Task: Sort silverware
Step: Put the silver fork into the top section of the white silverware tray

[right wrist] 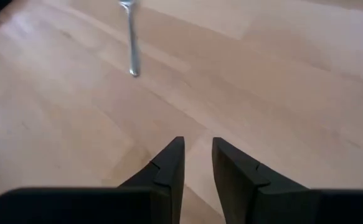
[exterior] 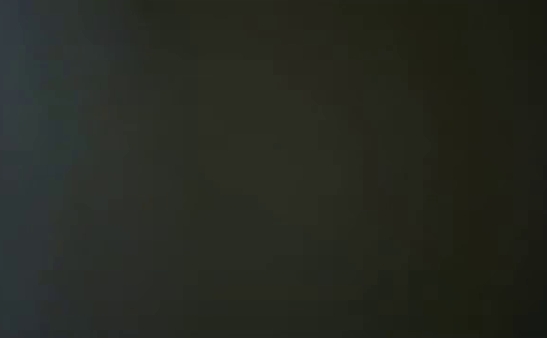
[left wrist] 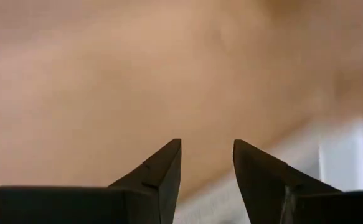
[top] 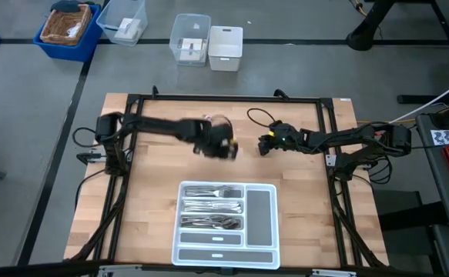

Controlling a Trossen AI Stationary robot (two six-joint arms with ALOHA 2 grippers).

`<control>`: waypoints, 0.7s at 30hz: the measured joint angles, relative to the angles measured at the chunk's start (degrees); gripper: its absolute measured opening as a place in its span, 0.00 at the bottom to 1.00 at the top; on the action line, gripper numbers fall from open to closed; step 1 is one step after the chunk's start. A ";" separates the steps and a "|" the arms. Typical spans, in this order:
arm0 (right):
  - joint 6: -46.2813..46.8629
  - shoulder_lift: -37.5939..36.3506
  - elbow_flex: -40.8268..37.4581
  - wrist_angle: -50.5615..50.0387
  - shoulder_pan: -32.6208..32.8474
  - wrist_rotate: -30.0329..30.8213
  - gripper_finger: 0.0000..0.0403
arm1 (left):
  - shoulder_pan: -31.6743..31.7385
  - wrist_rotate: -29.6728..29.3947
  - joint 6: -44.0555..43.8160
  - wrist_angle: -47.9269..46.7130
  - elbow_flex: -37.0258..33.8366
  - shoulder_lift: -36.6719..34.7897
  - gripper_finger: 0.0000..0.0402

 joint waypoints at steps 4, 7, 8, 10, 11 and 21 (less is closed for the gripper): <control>1.60 0.00 0.00 -1.71 0.00 -0.18 0.21 | 7.70 -5.22 -5.08 0.04 0.01 0.01 0.33; 1.58 0.00 0.00 -1.78 0.00 -1.51 0.21 | 13.21 -7.48 -10.30 -0.01 0.00 0.25 0.33; 1.58 0.00 0.00 -1.78 0.00 -1.63 0.21 | 14.76 -7.65 -12.21 0.12 0.01 0.51 0.33; 1.58 0.00 0.00 -1.78 0.00 -1.62 0.21 | 17.48 -7.48 -16.19 0.15 0.00 0.88 0.33; 1.58 0.00 0.00 -1.78 0.00 -1.62 0.21 | 18.51 -7.39 -17.71 0.21 0.00 1.19 0.33; 1.27 0.00 0.00 -0.85 0.00 -1.62 0.21 | 21.98 -3.94 -22.33 5.59 0.00 7.66 0.33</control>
